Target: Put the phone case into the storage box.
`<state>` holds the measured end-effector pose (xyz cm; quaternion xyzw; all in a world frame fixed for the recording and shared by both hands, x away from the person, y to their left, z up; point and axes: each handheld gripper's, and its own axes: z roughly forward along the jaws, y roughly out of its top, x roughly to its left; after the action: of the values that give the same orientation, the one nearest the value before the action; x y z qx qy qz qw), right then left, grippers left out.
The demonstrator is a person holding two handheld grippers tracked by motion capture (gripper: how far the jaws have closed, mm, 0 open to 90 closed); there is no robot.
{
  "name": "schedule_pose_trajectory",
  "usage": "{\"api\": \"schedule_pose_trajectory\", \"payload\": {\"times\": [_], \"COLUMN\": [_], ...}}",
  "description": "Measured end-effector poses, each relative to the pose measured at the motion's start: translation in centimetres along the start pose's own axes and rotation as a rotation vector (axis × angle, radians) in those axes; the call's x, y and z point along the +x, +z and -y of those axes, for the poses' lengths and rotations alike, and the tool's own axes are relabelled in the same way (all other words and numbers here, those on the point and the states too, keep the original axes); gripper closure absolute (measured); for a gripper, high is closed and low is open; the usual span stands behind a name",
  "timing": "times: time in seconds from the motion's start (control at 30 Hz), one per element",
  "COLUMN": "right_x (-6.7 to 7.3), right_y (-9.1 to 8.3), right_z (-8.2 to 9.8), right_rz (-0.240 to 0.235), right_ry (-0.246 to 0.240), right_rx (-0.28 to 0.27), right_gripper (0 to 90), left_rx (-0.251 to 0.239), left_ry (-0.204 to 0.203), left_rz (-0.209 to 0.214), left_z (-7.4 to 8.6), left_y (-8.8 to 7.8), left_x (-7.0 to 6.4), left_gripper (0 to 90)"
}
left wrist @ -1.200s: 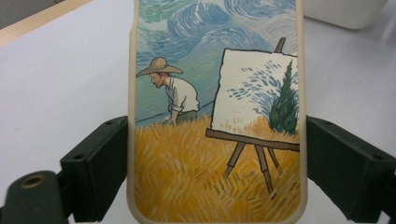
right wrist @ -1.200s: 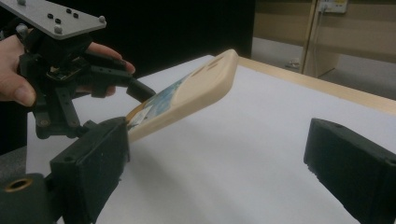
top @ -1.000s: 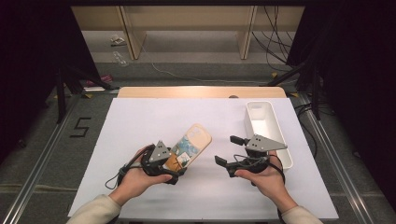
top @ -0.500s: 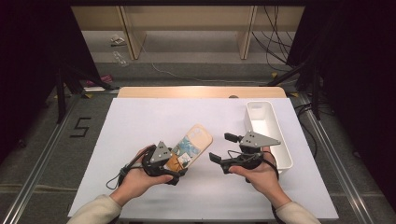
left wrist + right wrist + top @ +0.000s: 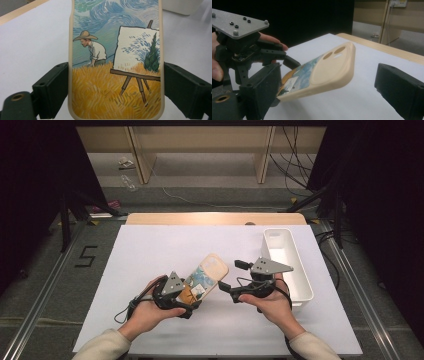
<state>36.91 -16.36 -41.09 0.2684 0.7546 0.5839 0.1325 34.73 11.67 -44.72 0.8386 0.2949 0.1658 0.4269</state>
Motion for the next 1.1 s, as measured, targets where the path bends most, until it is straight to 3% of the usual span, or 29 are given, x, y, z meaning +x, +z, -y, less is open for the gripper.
{"api": "schedule_pose_trajectory", "payload": {"times": [1.1], "right_x": [-1.1], "right_y": [3.3], "right_z": [-1.0], "right_rz": [0.031], "right_ry": [0.045], "right_rx": [0.022], "right_gripper": [9.0], "left_rx": [-0.003], "left_ry": [0.031], "left_rz": [0.019], "left_z": [-0.2], "left_y": [0.3], "left_x": [-1.1], "left_gripper": [11.2]}}
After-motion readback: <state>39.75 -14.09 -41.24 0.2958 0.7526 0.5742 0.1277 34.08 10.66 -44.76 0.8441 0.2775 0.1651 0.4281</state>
